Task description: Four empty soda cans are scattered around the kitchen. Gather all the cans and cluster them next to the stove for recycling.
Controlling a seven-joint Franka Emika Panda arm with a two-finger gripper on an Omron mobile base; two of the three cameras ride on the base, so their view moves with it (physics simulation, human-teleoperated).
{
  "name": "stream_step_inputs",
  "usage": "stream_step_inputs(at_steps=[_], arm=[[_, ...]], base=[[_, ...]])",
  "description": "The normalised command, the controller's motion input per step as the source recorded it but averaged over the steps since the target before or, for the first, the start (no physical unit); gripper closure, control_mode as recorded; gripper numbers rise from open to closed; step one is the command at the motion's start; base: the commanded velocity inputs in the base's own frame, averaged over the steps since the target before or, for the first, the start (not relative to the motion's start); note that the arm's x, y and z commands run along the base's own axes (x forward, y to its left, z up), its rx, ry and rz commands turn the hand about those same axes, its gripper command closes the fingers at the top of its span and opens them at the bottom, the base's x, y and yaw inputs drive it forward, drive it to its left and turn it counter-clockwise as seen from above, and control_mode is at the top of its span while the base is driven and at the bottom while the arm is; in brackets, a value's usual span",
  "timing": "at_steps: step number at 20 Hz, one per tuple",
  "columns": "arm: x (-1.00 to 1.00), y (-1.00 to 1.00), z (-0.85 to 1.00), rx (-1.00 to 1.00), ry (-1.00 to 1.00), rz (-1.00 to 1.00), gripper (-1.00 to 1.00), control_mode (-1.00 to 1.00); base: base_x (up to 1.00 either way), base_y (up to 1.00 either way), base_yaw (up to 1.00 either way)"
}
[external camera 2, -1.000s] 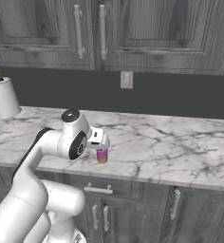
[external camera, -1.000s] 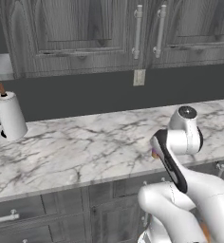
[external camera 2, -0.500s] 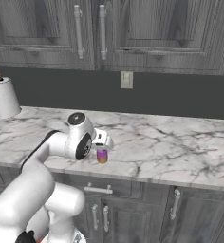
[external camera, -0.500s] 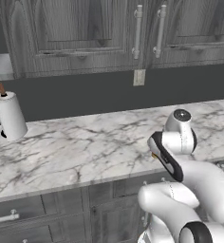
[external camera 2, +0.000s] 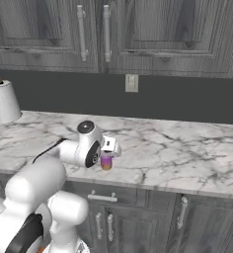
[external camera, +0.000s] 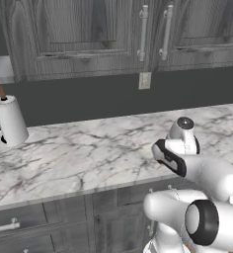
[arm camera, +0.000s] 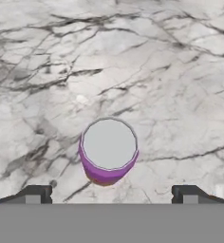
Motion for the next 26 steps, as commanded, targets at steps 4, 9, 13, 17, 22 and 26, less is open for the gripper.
stream_step_inputs(at_steps=[4, 9, 13, 17, 22, 26], arm=[[0.36, 0.0, -0.19, 0.0, 0.0, 0.0, -1.0, -1.0], [0.33, 0.0, -0.25, 0.0, 0.0, 0.0, -1.0, -1.0], [0.14, 0.0, -0.36, 0.0, 0.0, 0.0, 1.0, -1.0], [0.02, 0.0, -0.37, 0.0, 0.0, 0.0, 1.0, -1.0], [-0.04, -0.07, 0.25, 0.01, -0.04, 0.0, 1.0, -1.0], [-0.49, 0.02, 0.98, 0.0, -0.07, 0.0, 1.0, -1.0]], base=[[0.0, 0.0, 0.0], [0.0, 0.0, 0.0], [0.0, 0.0, 0.0], [0.0, 0.0, 0.0], [0.0, 0.0, 0.0], [0.0, 0.0, 0.0]])
